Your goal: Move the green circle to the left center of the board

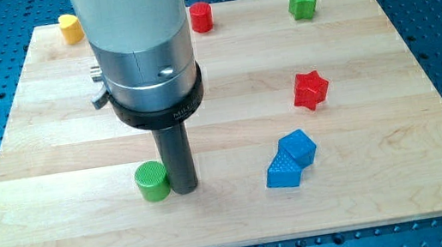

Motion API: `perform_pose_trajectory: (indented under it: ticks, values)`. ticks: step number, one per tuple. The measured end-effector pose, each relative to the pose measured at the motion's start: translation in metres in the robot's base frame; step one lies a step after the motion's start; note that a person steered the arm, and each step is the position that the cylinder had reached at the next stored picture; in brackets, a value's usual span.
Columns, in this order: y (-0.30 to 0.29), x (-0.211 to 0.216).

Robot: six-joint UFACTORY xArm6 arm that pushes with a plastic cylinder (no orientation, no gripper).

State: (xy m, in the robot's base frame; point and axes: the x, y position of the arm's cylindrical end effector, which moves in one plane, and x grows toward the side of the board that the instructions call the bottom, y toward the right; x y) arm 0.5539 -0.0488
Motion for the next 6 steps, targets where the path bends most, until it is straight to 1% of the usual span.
perform_pose_trajectory:
  ticks: [1, 3, 4, 5, 6]
  values:
    - [-0.038, 0.016]
    - [-0.105, -0.098]
    - [-0.111, -0.107]
    - [-0.088, -0.119]
    - [-0.143, -0.119]
